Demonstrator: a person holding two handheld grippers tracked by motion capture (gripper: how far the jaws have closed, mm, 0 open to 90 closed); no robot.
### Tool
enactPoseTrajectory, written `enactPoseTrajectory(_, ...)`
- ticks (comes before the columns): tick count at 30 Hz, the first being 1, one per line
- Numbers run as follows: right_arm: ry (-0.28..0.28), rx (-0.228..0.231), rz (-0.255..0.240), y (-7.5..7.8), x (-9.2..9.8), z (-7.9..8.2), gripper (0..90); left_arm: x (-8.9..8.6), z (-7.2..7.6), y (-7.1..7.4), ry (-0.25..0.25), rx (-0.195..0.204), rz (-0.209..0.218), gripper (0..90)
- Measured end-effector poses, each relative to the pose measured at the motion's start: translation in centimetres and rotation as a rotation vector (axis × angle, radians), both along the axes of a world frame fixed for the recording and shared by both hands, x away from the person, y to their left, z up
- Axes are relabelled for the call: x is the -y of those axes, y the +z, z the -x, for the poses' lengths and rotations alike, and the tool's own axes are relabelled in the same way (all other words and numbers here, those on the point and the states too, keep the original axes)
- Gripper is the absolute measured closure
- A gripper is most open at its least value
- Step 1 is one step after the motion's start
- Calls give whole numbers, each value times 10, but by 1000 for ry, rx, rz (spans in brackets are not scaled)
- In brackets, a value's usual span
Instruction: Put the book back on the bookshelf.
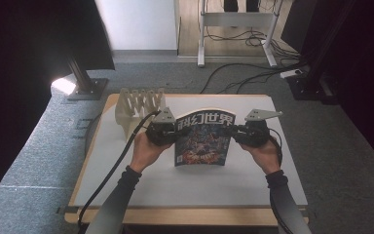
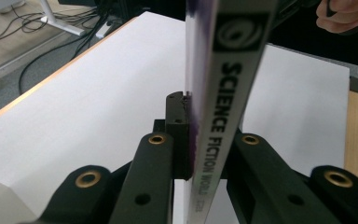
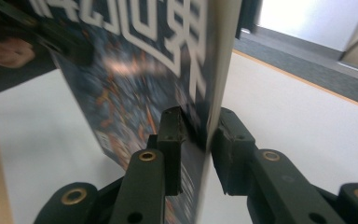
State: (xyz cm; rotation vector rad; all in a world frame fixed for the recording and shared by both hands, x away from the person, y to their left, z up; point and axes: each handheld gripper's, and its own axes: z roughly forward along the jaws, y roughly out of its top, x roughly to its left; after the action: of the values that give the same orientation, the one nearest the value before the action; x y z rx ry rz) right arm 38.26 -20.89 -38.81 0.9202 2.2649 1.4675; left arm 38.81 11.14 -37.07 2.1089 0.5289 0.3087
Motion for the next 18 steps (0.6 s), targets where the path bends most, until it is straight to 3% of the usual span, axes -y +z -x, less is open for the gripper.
enactPoseTrajectory(8, -45, -18, 29, -17, 8, 0, 525, -20, 3, 9, 47, -11, -7, 828)
enactPoseTrajectory(10, -57, -28, 64, -29, 7, 0, 456, -27, 4, 10, 54, -18, 6, 828)
enactPoseTrajectory(11, -57, -28, 64, -29, 7, 0, 456, -31, 4, 10, 59, -23, 15, 828)
enactPoseTrajectory(18, -106, -92, 101, -67, 4, 1, 289, -55, 12, 18, 105, -35, 25, 829)
